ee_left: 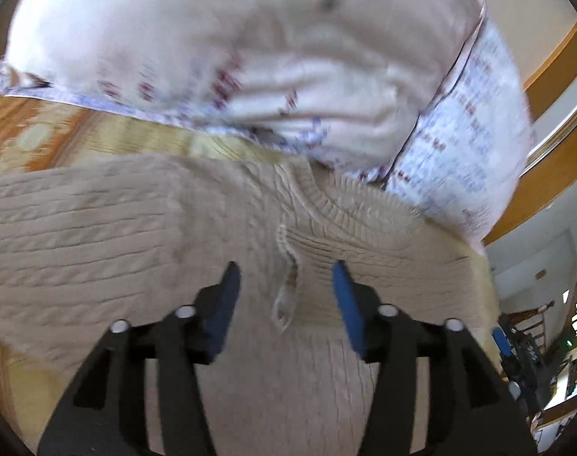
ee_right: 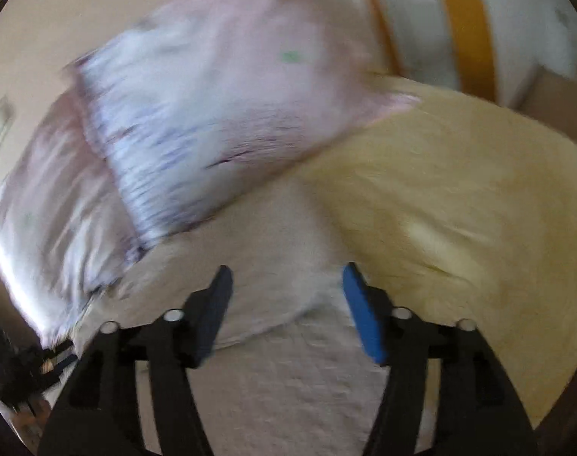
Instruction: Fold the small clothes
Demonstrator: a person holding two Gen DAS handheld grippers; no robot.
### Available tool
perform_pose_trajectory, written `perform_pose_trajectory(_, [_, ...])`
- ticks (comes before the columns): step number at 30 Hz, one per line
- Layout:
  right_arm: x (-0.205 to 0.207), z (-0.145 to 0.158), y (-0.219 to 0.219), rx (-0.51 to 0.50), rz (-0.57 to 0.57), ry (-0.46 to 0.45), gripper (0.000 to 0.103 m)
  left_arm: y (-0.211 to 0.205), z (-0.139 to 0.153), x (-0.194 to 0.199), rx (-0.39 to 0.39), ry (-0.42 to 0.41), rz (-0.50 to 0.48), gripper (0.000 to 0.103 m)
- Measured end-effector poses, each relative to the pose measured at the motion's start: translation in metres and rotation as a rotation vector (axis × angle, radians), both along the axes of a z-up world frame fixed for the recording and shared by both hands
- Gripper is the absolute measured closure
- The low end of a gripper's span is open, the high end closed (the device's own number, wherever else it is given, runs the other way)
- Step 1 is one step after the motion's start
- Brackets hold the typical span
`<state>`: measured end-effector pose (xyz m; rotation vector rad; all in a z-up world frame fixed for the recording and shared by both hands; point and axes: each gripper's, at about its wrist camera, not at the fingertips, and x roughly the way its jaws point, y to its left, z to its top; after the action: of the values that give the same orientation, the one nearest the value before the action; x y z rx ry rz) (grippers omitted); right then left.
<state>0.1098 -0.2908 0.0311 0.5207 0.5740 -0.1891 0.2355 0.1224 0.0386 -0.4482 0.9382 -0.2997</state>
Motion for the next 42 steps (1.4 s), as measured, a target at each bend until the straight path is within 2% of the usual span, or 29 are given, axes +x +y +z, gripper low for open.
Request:
perform_pose_trajectory(3, [0.028, 0.0, 0.035, -0.024, 0.188, 0.053, 0.039, 0.042, 0.011, -0.032, -0.023, -0.04, 0.039, 0.044])
perform_pose_trajectory(6, [0.054, -0.008, 0.069, -0.05, 0.321, 0.126, 0.039, 0.092, 0.019, -0.065, -0.008, -0.056, 0.116, 0.041])
perform_pose_trajectory(11, [0.076, -0.03, 0.103, -0.11, 0.39, 0.227, 0.037, 0.17, 0.017, -0.104, 0.014, -0.016, 0.305, 0.04])
perform_pose_trajectory(13, [0.074, -0.029, 0.107, -0.118, 0.394, 0.22, 0.029, 0.198, 0.011, -0.113, 0.005, 0.006, 0.38, 0.041])
perform_pose_trajectory(15, [0.072, -0.028, 0.103, -0.081, 0.403, 0.21, 0.026, 0.22, 0.004, -0.119, -0.025, 0.027, 0.448, 0.042])
perform_pose_trajectory(17, [0.069, -0.026, 0.098, -0.046, 0.401, 0.207, 0.026, 0.243, -0.006, -0.121, -0.099, 0.058, 0.529, 0.045])
perform_pose_trajectory(21, [0.065, -0.024, 0.093, -0.003, 0.397, 0.207, 0.026, 0.269, -0.026, -0.118, -0.217, 0.108, 0.631, 0.049])
perform_pose_trajectory(25, [0.061, -0.025, 0.092, 0.009, 0.4, 0.206, 0.024, 0.283, -0.033, -0.117, -0.296, 0.091, 0.713, 0.056])
perform_pose_trajectory(37, [0.059, -0.025, 0.091, 0.037, 0.412, 0.196, 0.022, 0.321, -0.048, -0.106, -0.428, 0.054, 0.846, 0.076])
perform_pose_trajectory(41, [0.058, -0.025, 0.089, 0.047, 0.408, 0.192, 0.022, 0.323, -0.051, -0.104, -0.421, 0.064, 0.855, 0.095])
perform_pose_trajectory(42, [0.057, -0.026, 0.089, 0.049, 0.405, 0.191, 0.022, 0.322, -0.05, -0.104, -0.43, 0.054, 0.855, 0.096])
